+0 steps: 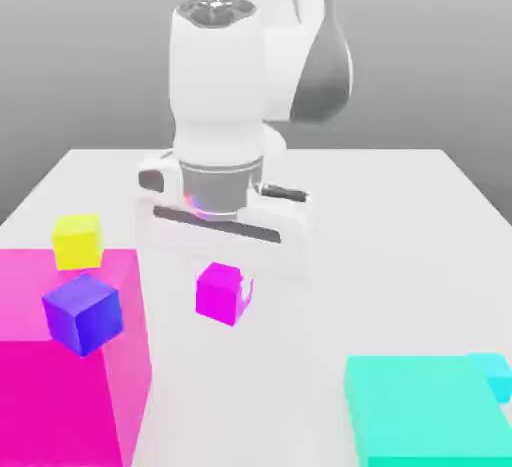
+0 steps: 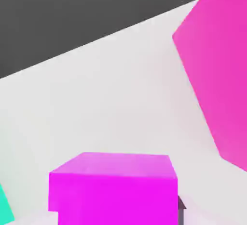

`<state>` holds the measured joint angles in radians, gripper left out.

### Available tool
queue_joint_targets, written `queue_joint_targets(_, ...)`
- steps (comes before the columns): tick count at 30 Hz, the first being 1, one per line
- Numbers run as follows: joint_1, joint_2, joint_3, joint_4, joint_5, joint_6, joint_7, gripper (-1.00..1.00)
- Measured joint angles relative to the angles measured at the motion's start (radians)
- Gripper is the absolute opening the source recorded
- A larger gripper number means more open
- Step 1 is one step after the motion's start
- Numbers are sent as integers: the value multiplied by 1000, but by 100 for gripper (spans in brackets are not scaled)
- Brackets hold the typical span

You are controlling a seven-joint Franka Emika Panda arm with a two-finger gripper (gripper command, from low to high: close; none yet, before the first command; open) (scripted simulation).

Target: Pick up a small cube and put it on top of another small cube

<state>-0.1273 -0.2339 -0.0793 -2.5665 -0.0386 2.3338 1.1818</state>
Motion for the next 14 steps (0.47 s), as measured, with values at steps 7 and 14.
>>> queue_joint_targets(7, -165, -131, -90, 128, -26, -255, 159, -100)
queue_joint_targets(14, -179, -82, -102, 55, -24, -133, 165, 100)
